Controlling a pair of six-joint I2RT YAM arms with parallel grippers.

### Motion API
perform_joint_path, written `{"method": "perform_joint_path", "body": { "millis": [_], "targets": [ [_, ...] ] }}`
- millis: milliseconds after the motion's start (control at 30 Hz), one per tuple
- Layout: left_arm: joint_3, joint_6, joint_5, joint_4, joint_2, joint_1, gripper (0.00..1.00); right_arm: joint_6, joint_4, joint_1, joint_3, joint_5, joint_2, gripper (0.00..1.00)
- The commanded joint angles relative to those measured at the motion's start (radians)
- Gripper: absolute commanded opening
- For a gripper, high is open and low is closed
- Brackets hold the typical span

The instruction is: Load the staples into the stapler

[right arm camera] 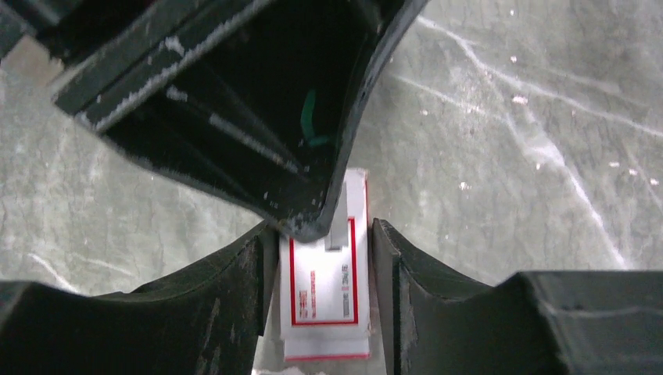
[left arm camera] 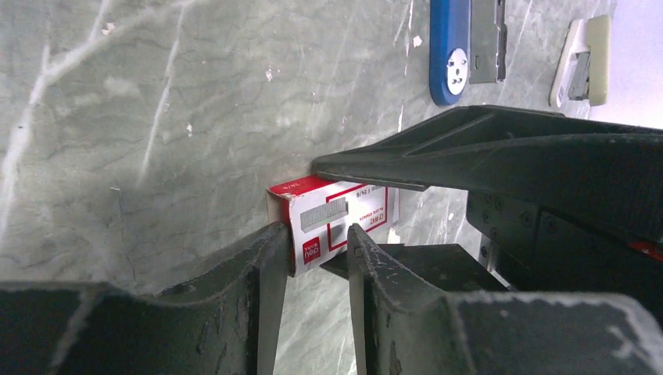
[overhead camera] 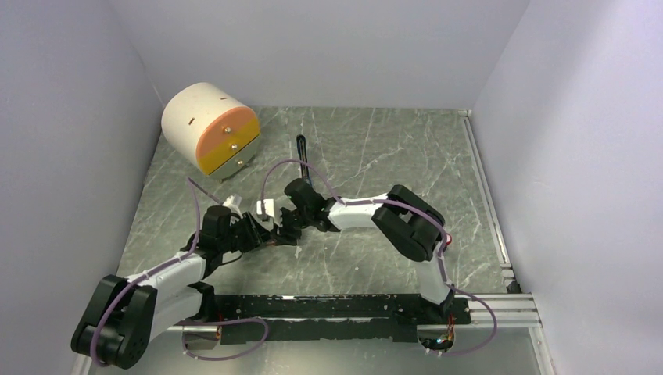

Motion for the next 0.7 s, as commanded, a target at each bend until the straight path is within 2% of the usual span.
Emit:
{"method": "perform_joint_path", "body": {
  "millis": [0, 200, 433, 533, 667],
  "targets": [
    [-0.022, 0.013, 0.046, 0.064, 0.008, 0.006, 0.38, 0.010, -0.026, 0.024, 0.035, -0.008, 0.052, 0.51],
    [-0.020, 0.039, 0.008, 0.029, 0.004, 0.015, 0.35, 0.070, 0.030, 0.021, 0.002, 0.026, 0.025, 0.51],
    [-0.003, 0.064, 0.002, 0.016, 0.021, 0.027, 0.36, 0.105, 0.064, -0.011, -0.086, 0.111, -0.089, 0.68],
    [0.000, 0.068, 0.014, 0.031, 0.040, 0.030, 0.39, 0.046, -0.004, -0.031, -0.084, 0.070, -0.100, 0.70],
    [0.000, 0.072, 0.024, 0.050, 0.067, 0.032, 0.39, -0.068, -0.194, -0.020, -0.017, 0.060, -0.061, 0.66]
  ]
}}
